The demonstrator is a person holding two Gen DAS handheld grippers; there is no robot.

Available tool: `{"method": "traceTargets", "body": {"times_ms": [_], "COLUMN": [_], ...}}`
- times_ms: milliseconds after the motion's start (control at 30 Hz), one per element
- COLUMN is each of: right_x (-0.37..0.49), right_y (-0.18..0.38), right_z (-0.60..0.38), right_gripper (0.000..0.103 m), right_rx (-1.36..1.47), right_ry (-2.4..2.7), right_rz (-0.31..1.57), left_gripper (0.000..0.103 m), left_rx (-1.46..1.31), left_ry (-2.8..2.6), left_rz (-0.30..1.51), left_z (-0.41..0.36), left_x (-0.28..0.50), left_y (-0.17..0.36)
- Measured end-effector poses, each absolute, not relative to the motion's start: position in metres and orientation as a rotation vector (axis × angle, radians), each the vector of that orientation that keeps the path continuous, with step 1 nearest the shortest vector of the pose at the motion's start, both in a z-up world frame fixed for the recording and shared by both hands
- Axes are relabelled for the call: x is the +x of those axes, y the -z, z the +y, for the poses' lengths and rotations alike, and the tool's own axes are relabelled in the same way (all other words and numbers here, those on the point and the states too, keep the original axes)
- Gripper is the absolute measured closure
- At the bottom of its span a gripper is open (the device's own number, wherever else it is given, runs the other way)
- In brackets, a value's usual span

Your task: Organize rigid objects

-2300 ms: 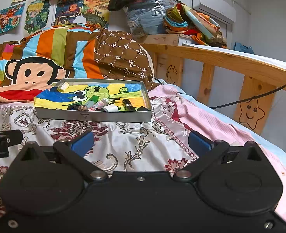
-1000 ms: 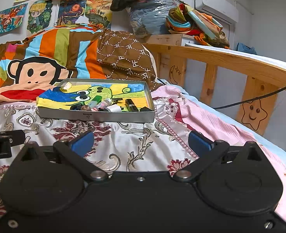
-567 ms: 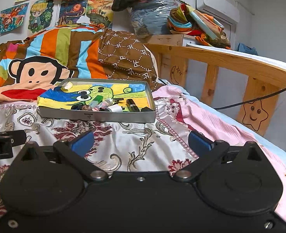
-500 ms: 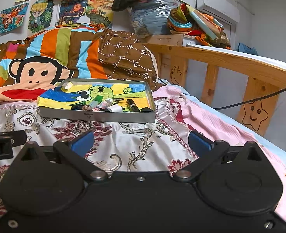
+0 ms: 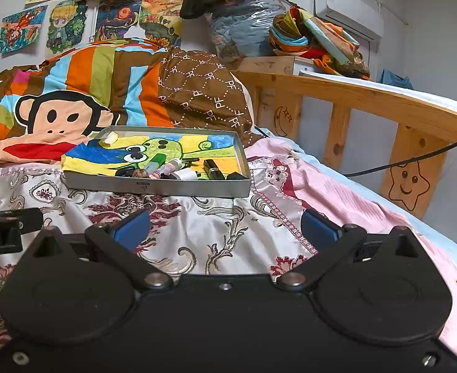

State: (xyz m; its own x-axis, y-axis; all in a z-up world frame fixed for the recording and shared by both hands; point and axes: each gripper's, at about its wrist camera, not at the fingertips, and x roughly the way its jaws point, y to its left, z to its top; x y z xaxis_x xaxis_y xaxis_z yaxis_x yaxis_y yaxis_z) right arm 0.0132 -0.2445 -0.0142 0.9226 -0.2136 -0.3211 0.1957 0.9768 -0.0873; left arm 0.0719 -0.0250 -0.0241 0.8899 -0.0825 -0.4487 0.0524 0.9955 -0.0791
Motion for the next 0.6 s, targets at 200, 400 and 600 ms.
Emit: {"method": "traceTargets", "body": {"times_ms": [200, 400, 600], "right_x": [0.0132, 0.0134, 0.0141], "right_y": [0.0142, 0.0151, 0.0157], "right_z": [-0.2440, -0.2466, -0.2496], "right_gripper": [0.000, 0.000, 0.000], "right_rx": [-0.053, -0.058, -0.060], "right_ry": [0.211, 0.200, 0.197], "right_rz": [0.337, 0.337, 0.339], "left_gripper": [0.001, 0.001, 0.001], "left_rx": [-0.068, -0.072, -0.075], "left_ry": [0.066, 0.071, 0.064], "left_rz": [0.465, 0.461, 0.460], "left_z": [-0.0207, -0.0188, -0.0174], "left_x": [0.0710, 0.0704, 0.0706], "left_y": [0.0238, 0.0232, 0.0227]}}
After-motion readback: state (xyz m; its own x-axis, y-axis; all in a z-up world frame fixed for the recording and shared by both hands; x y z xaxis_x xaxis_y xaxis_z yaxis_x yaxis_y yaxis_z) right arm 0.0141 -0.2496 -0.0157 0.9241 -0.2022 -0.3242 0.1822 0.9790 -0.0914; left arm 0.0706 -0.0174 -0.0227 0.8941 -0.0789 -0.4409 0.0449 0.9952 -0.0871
